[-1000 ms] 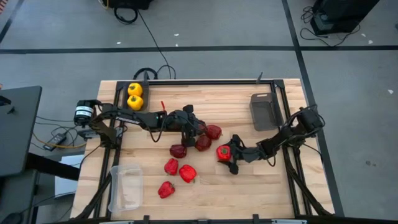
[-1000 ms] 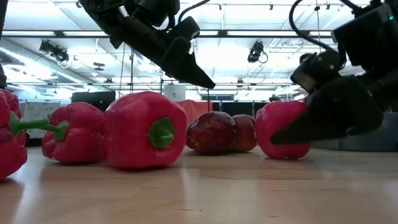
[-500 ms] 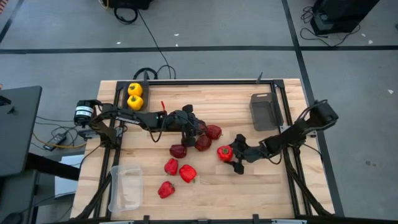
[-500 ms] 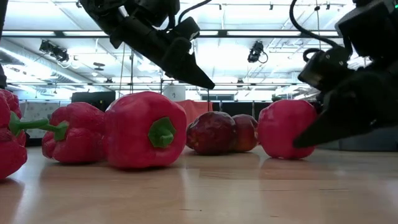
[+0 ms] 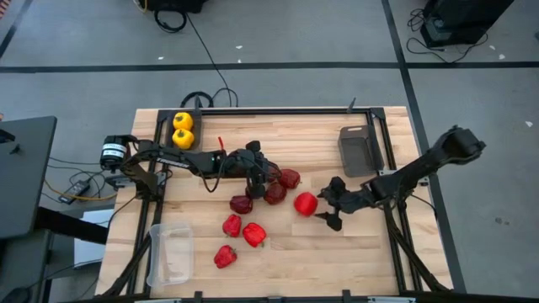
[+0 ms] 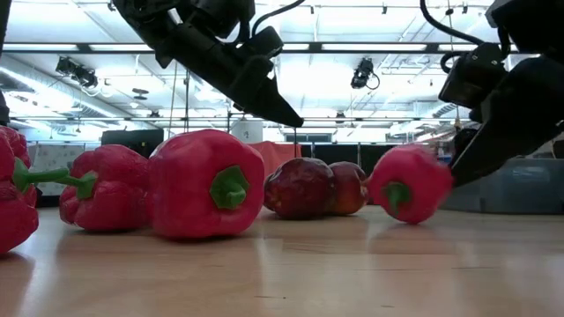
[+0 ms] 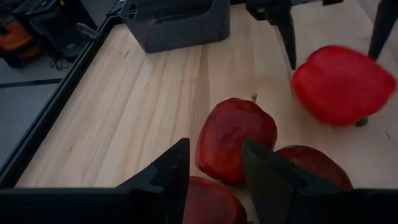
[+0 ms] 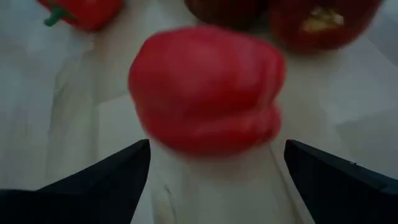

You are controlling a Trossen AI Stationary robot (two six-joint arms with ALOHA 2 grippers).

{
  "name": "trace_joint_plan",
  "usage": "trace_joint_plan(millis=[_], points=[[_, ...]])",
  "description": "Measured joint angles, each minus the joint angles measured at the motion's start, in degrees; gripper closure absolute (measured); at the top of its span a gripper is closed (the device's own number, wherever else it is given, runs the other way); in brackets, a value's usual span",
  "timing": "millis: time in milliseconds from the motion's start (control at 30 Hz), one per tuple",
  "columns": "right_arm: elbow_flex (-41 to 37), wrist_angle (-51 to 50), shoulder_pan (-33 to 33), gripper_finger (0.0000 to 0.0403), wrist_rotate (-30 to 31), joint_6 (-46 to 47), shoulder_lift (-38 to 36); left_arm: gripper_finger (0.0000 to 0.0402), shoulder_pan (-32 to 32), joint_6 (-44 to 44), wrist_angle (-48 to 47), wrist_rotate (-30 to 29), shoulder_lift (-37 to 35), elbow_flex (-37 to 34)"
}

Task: Sort produce into baskets
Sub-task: Put the red bell pepper into the right black transparent bin

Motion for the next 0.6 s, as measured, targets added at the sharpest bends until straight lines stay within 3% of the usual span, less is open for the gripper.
trace_joint_plan(millis=[133, 367, 600], points=[[0.0, 0.61, -0.21, 0.0023, 0.27, -1.47, -3.24, 0.025, -0.19, -0.02, -0.33, 0.02, 0.0, 0.0], [0.02, 4.68, -0.21, 0.003, 5.85, -8.25, -9.83, 0.025, -0.22, -0.01, -0.58, 0.02, 0.0, 0.0], [0.3, 3.72, 0.78, 0.0089, 8.94, -10.37, -4.13, 0.025, -0.22, 0.11, -0.67, 0.02, 0.0, 0.0]])
